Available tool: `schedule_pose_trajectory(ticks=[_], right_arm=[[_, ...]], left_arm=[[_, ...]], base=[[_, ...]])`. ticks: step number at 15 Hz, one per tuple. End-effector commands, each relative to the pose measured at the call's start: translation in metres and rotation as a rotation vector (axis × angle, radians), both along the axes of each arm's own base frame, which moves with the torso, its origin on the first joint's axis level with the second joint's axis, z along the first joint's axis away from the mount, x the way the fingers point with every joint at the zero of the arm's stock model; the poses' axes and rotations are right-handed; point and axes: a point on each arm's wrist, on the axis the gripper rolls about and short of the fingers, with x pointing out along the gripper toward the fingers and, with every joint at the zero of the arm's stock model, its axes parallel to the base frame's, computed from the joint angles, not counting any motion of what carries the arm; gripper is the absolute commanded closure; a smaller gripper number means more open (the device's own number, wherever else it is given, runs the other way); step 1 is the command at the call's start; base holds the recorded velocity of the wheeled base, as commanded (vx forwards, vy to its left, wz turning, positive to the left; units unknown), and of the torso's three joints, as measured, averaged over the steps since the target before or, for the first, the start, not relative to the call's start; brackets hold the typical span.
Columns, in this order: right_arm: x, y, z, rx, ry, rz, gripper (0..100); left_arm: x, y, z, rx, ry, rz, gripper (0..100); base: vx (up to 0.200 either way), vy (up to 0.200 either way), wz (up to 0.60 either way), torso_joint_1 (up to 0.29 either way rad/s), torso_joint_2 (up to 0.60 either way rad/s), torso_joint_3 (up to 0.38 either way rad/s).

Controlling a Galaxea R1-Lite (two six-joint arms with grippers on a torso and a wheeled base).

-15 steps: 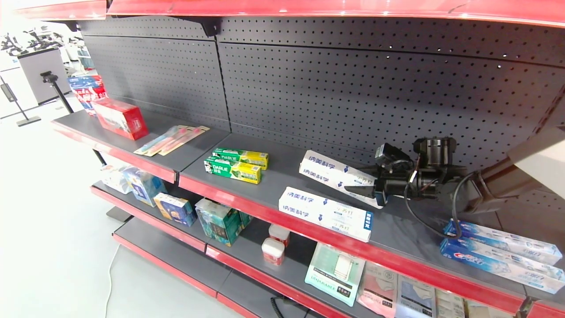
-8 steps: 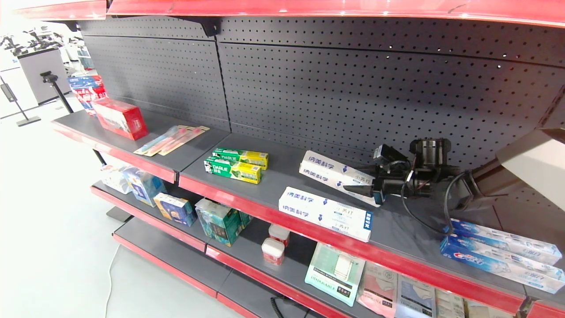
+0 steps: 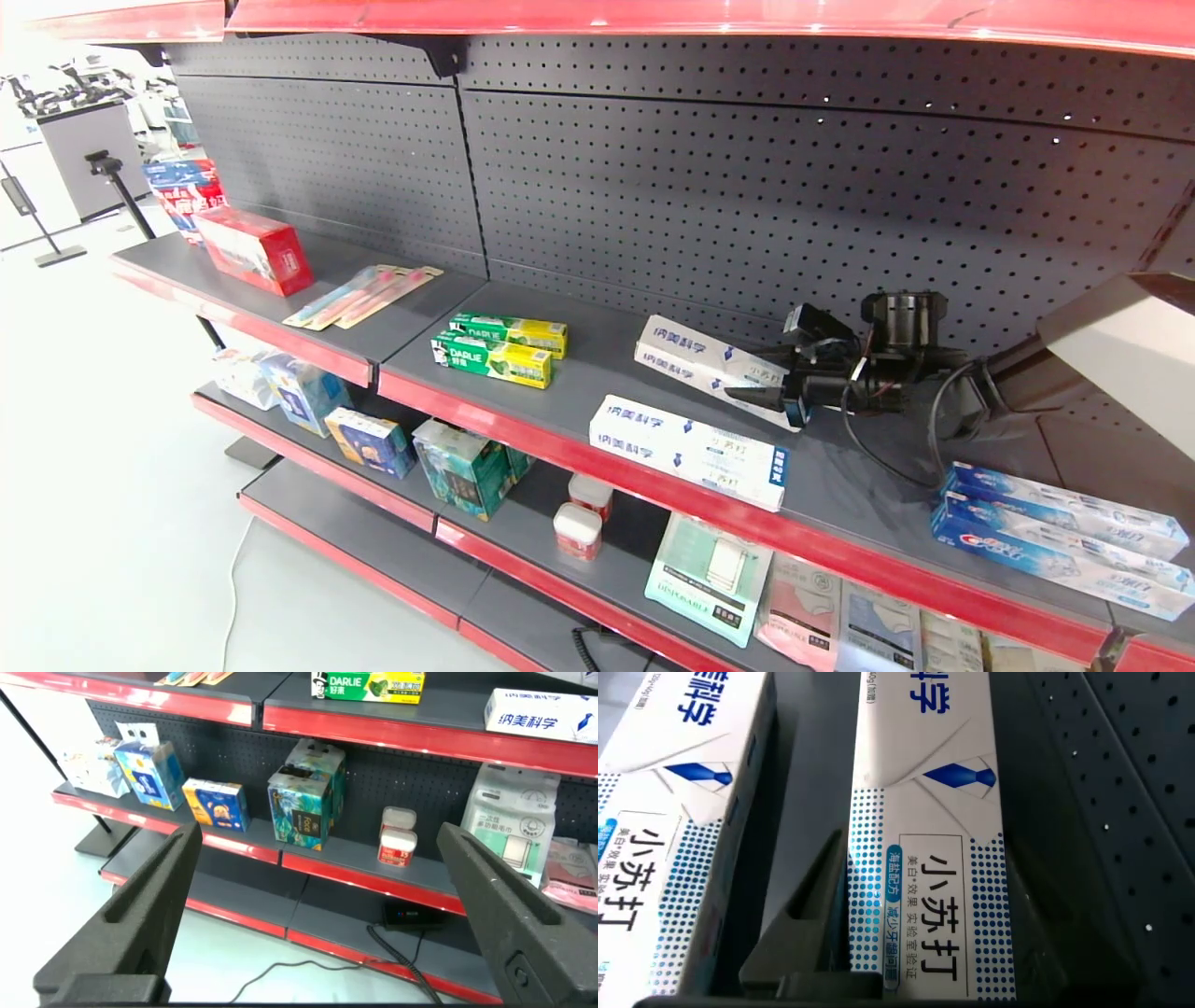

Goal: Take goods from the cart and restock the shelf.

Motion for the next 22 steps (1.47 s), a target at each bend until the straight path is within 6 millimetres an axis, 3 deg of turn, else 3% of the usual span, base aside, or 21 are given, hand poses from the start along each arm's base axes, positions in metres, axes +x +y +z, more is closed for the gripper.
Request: schedule_pose_trajectory(ticks=[1, 22], right_arm=[[0.001, -0.004, 0.003, -0.008, -0.018, -0.010, 100], [-0.005, -0.018, -0.011, -0.062, 0.035, -0.001, 100]], left_arm=[[0.000, 0.000, 0.000, 0.001, 0.001, 0.001, 0], [0.000, 0.000, 0.000, 0.001, 0.001, 0.001, 0]], base=[[0.000, 0.000, 0.00, 0.000, 0.00, 0.000], [0.000, 0.000, 0.00, 0.000, 0.00, 0.000]])
